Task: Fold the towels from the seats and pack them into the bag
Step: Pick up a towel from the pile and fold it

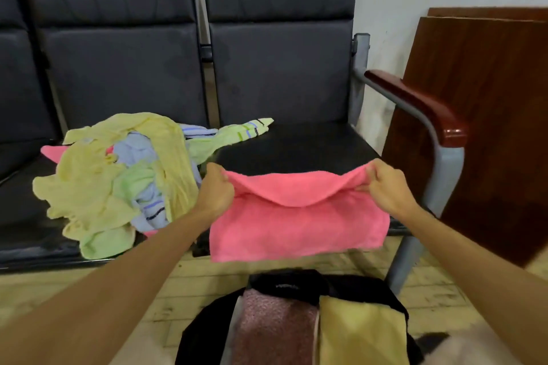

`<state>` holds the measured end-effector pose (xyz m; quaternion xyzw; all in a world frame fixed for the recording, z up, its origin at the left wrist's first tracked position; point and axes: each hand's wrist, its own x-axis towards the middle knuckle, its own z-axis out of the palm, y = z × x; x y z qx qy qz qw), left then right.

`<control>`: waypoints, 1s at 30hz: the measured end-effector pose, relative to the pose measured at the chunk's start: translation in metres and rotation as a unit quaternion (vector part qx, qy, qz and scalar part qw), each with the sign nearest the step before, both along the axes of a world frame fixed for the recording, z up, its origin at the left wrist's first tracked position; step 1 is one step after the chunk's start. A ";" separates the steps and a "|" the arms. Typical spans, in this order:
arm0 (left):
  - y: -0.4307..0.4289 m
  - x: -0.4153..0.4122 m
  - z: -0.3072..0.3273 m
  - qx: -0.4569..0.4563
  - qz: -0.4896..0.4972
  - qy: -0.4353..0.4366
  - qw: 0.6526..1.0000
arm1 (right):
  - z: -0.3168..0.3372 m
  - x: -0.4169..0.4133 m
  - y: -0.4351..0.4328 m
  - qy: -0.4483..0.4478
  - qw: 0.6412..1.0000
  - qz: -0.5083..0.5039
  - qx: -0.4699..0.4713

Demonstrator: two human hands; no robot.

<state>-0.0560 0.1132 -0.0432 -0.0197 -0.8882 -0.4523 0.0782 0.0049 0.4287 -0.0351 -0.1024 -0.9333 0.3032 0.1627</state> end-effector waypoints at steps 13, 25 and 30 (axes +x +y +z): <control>-0.001 -0.009 -0.064 -0.150 -0.097 0.037 0.983 | -0.061 -0.031 -0.008 0.001 0.990 0.102 0.097; -0.006 -0.017 -0.031 0.089 0.042 0.062 0.993 | -0.028 -0.045 -0.010 0.108 0.993 0.000 -0.047; -0.020 -0.002 -0.017 0.120 0.031 0.076 0.989 | -0.008 -0.014 -0.004 0.164 0.984 -0.004 -0.066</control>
